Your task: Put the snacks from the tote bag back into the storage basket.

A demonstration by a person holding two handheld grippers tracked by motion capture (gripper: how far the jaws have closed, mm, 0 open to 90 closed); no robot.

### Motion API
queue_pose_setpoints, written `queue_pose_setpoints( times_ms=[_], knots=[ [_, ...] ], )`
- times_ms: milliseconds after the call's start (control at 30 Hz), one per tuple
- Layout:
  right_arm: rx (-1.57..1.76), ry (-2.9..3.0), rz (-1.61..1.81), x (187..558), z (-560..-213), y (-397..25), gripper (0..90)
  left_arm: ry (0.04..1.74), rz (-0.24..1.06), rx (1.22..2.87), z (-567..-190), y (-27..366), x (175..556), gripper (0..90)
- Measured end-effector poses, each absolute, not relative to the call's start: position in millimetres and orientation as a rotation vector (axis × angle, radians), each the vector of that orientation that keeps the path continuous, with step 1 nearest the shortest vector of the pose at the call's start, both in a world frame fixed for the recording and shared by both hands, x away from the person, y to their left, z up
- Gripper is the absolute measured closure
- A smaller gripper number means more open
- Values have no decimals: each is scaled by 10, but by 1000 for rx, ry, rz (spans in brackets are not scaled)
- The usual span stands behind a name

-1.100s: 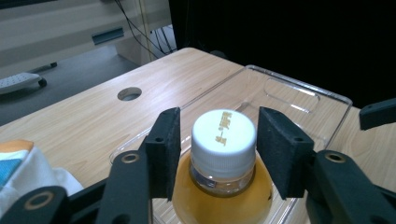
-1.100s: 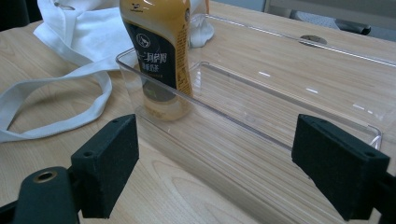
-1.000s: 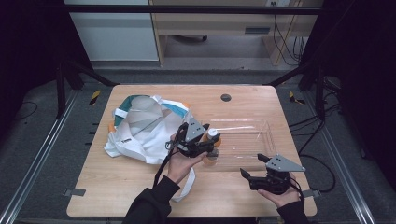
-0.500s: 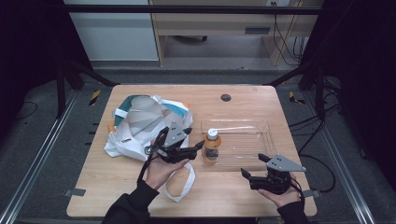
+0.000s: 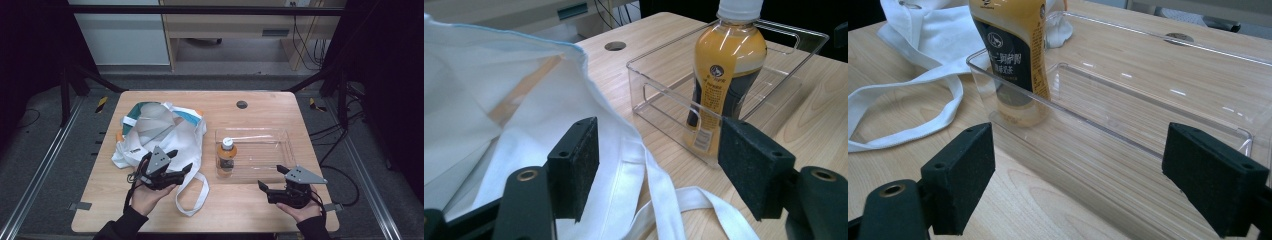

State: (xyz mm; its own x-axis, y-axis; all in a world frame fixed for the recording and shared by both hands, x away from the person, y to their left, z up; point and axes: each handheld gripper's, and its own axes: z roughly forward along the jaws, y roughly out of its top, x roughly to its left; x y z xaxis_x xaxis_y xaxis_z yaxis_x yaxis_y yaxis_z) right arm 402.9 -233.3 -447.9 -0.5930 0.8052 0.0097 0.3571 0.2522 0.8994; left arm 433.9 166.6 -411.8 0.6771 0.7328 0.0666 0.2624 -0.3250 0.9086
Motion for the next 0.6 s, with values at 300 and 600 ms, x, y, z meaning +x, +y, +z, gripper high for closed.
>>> queue_pose_setpoints(
  times_ms=[300,600],
  knots=[
    [1065,2076,1295,4025,-4495,-2333,133,825,605,1884,-4263,1889,4238,311],
    [1080,2082,1281,4012,-4520,-2335,128,870,612,1883,-4398,2121,4168,300]
  ],
)
